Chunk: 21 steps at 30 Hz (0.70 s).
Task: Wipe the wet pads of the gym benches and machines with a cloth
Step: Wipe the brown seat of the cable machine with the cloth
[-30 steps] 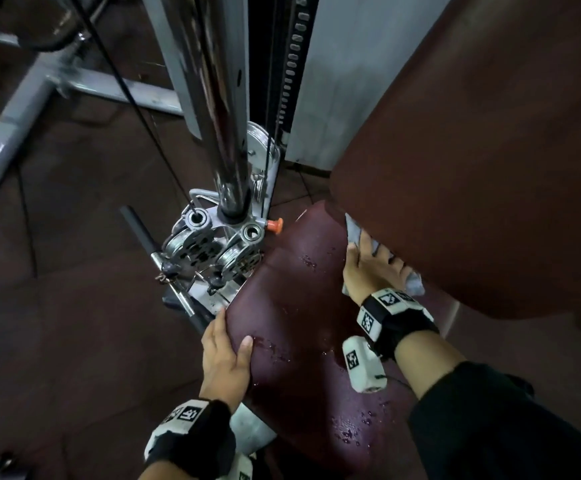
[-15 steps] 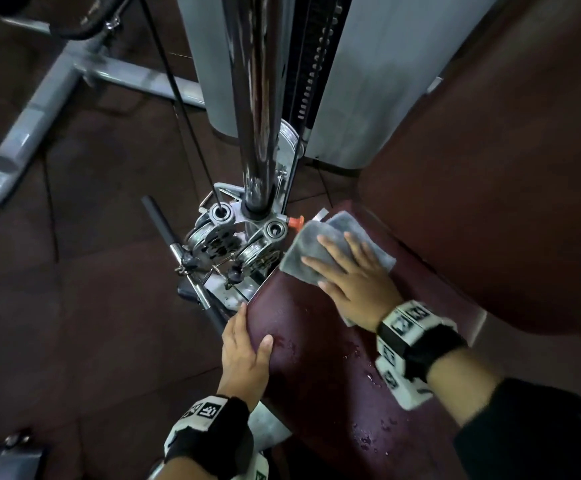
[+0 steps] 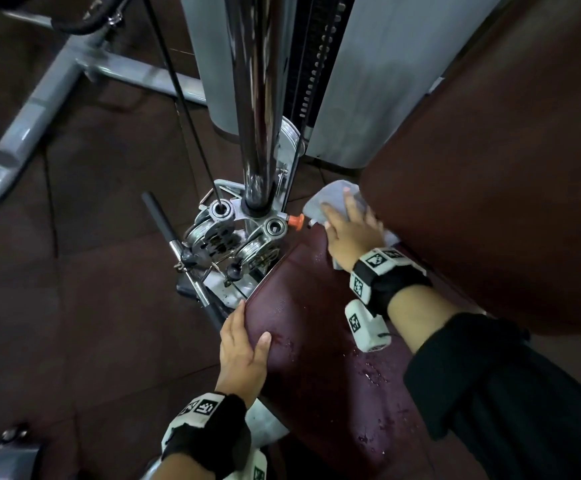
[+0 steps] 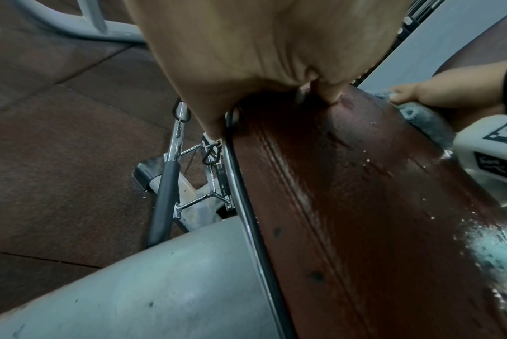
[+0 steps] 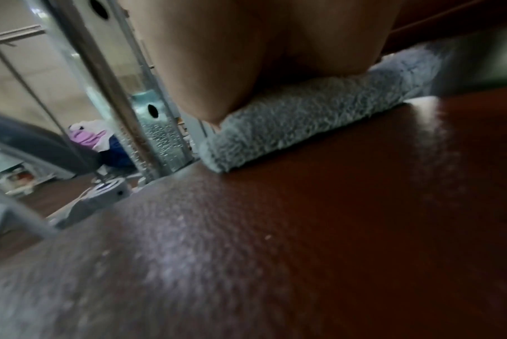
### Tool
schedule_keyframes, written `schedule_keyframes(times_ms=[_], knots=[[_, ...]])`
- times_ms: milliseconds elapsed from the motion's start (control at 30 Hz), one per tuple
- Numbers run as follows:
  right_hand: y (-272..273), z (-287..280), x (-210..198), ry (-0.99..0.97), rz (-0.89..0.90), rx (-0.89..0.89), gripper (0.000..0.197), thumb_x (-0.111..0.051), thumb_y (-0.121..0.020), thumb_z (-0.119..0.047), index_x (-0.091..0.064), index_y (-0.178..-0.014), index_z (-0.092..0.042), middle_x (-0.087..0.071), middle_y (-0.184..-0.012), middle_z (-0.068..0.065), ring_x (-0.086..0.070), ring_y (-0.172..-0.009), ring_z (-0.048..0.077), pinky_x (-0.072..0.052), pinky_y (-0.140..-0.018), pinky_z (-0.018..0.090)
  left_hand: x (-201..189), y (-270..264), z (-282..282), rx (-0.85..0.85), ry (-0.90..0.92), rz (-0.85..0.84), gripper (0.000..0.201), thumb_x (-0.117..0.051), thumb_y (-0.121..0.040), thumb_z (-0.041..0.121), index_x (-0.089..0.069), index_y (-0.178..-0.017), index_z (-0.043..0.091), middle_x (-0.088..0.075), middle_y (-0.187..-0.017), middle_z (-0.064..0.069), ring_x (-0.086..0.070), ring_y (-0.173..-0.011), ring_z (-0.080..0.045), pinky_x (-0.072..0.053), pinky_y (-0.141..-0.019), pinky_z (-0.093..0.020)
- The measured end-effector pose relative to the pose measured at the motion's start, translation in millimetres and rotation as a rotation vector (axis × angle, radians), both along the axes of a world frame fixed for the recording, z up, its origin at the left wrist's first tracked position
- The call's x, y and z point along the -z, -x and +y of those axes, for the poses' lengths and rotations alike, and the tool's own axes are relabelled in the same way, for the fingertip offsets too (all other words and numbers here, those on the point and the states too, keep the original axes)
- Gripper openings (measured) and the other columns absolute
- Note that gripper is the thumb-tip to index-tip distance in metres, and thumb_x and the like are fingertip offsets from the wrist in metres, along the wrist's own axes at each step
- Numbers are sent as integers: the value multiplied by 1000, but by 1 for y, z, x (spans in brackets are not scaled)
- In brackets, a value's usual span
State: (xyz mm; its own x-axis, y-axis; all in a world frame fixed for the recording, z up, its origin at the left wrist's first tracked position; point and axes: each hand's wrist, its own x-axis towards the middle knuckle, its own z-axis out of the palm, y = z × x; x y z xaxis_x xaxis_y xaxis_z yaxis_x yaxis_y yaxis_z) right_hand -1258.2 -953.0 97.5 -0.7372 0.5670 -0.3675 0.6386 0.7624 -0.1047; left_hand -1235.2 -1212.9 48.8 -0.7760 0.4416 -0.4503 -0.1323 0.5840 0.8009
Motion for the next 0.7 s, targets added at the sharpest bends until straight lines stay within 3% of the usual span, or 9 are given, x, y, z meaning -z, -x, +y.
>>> schedule_keyframes(times_ms=[100, 200, 267, 367, 433, 500, 600, 700], knots=[[-10, -20, 5, -52, 12, -300, 44, -28, -98, -40, -32, -142, -45, -8, -159, -5, -1, -145, 35, 7, -114, 49, 1, 0, -1, -9, -5, -3, 96, -34, -67, 65, -18, -150, 20, -22, -149, -11, -23, -138, -21, -16, -117, -35], [-47, -28, 5, 25, 130, -484, 46, -27, -94, -42, -38, -139, -42, -27, -155, -3, -16, -143, 35, -5, -116, 51, 2, 0, -1, -9, -11, -2, 95, -35, -67, 64, -18, -149, 19, -22, -149, -12, -23, -138, -21, -15, -116, -33], [-78, -21, 7, 15, 121, -515, 46, -31, -95, -41, -33, -140, -44, -23, -156, -6, -13, -143, 32, -8, -114, 49, 3, 1, -1, -6, -15, -8, 95, -35, -67, 65, -18, -149, 20, -22, -149, -12, -23, -138, -20, -16, -117, -33], [-109, -6, 5, -6, 122, -342, 50, -28, -95, -39, -23, -143, -47, -15, -158, -8, -14, -143, 33, -18, -113, 55, 3, 1, -1, 0, -8, -3, 96, -35, -67, 65, -18, -150, 19, -22, -149, -12, -22, -138, -20, -15, -116, -32], [-107, 1, 2, -28, 106, -150, 49, -26, -98, -38, -17, -145, -48, -7, -159, -9, -19, -141, 33, -21, -112, 53, 4, 1, -1, -2, -6, -5, 94, -38, -69, 63, -17, -150, 20, -22, -150, -11, -22, -138, -20, -14, -115, -31], [-91, 4, 1, -42, 102, -14, 50, -28, -100, -36, -13, -146, -48, -4, -159, -9, -25, -137, 30, -24, -110, 47, 4, 1, -1, -6, -5, 0, 86, -44, -75, 55, -18, -150, 21, -22, -150, -11, -21, -138, -19, -15, -116, -32], [-51, 6, 0, 15, 96, 144, 51, -28, -100, -36, -9, -146, -49, -13, -158, -4, -35, -132, 33, -28, -107, 46, 5, 1, -1, -14, -9, 7, 82, -46, -77, 48, -18, -149, 20, -22, -149, -10, -22, -137, -19, -14, -115, -30], [-13, 2, 5, 14, 50, 148, 49, -30, -100, -35, -17, -145, -47, -7, -159, -5, -31, -133, 36, -26, -107, 47, 6, 0, -1, -13, -15, 7, 82, -46, -77, 49, -18, -149, 21, -22, -149, -9, -22, -138, -18, -15, -116, -32]])
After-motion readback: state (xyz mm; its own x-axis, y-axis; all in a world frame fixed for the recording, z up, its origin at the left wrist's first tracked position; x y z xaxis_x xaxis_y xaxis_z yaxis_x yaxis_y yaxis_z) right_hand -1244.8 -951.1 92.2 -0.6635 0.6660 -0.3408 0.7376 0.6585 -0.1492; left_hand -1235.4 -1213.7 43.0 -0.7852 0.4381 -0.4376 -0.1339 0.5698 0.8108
